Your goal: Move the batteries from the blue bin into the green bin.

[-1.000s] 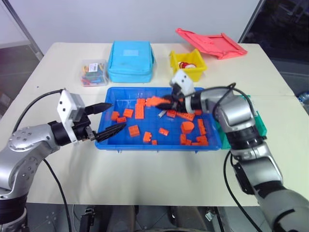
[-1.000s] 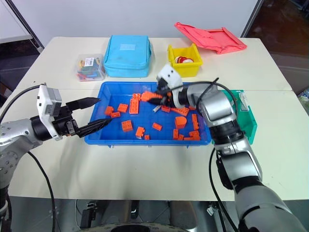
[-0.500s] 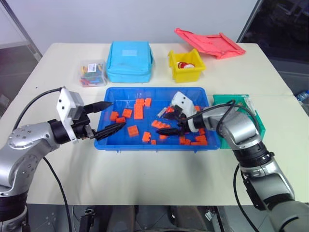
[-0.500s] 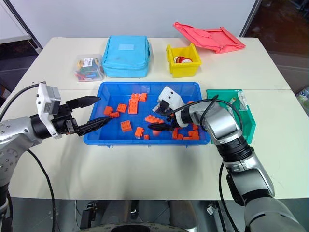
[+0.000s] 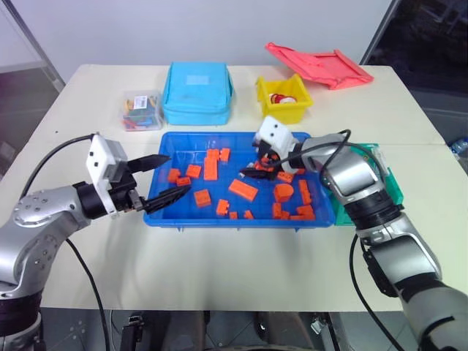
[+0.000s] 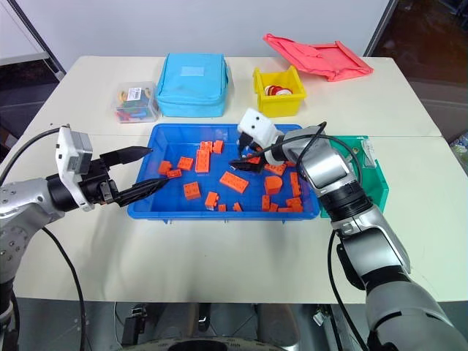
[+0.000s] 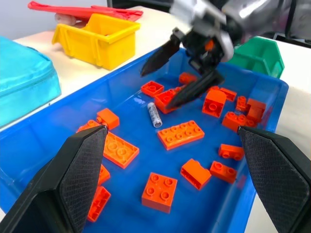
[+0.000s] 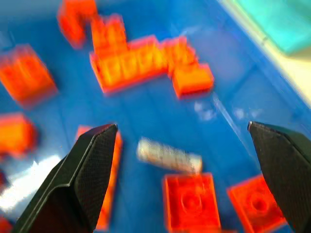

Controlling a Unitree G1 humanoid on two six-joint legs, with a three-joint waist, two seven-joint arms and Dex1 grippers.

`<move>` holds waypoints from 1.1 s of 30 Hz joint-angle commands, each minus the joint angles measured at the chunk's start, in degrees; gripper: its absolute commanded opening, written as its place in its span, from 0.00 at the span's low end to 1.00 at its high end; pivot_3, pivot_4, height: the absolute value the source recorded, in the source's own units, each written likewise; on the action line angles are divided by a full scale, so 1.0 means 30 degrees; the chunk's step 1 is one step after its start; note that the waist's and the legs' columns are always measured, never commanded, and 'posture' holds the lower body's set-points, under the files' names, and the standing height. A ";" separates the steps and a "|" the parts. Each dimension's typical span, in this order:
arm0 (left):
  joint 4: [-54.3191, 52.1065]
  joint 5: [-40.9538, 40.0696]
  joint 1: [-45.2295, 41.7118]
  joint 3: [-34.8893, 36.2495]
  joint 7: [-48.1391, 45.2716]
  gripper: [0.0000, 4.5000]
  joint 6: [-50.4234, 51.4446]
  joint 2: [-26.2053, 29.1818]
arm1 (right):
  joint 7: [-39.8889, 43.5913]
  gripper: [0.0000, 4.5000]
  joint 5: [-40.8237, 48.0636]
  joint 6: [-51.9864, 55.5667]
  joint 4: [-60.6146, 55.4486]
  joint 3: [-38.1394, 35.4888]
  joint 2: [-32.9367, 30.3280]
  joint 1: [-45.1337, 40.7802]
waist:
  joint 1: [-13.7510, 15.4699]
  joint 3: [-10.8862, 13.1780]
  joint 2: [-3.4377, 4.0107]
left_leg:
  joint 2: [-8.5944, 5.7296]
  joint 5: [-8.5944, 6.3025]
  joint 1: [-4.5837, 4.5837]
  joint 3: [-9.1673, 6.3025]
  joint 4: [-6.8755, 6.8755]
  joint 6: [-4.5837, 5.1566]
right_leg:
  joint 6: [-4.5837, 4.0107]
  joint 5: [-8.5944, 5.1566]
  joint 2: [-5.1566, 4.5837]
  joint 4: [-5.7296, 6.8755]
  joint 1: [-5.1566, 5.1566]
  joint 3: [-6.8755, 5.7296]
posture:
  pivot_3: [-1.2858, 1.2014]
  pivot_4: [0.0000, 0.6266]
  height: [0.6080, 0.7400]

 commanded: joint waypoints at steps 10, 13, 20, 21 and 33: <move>-0.0776 -0.0194 0.0211 0.0617 0.0410 1.00 -0.0389 -0.0058 | 0.0856 0.98 -0.4712 -0.9583 0.4262 0.1961 0.0257 -0.1427 | -0.0029 0.0000 0.0000 | 0.0008 0.0001 0.0008 -0.0005 -0.0001 -0.0003 | -0.0001 0.0000 0.0008 0.0002 0.0000 0.0000 | 0.52 0.24 1.00; -0.0840 -0.0170 0.0289 0.0584 0.0490 1.00 -0.0420 -0.0129 | 0.1340 0.98 -0.4772 -1.0124 0.4793 0.1834 0.0806 -0.1472 | -0.0020 0.0000 0.0000 | 0.0008 0.0001 0.0007 -0.0004 -0.0001 -0.0003 | 0.0000 0.0000 0.0005 0.0003 0.0003 0.0000 | 0.52 0.24 1.00; -0.1044 -0.0116 0.0349 0.0484 0.0752 1.00 -0.0451 -0.0368 | 0.3489 0.98 -0.3276 -0.6992 0.7403 0.0636 0.2707 -0.2050 | -0.0019 -0.0001 -0.0001 | 0.0007 0.0003 0.0029 -0.0009 0.0003 -0.0005 | -0.0001 0.0001 0.0003 0.0005 0.0033 -0.0001 | 0.52 0.24 1.00; -0.1090 -0.0118 0.0370 0.0482 0.0796 1.00 -0.0450 -0.0396 | 0.3657 0.98 -0.3290 -0.6799 0.7709 0.0589 0.2802 -0.2161 | -0.0016 -0.0001 -0.0001 | 0.0007 0.0003 0.0030 -0.0008 0.0003 -0.0006 | -0.0001 0.0001 0.0002 0.0005 0.0033 0.0000 | 0.52 0.24 1.00; -0.1806 -0.0283 0.0984 0.0828 0.1504 1.00 -0.0455 -0.0681 | 0.3141 0.34 -0.4529 -0.8006 1.2131 0.0559 0.3184 -0.3882 | -0.0019 -0.0004 -0.0001 | 0.0001 0.0004 0.0040 -0.0006 0.0004 -0.0007 | -0.0002 0.0001 -0.0003 0.0006 0.0044 -0.0001 | 0.52 0.24 1.00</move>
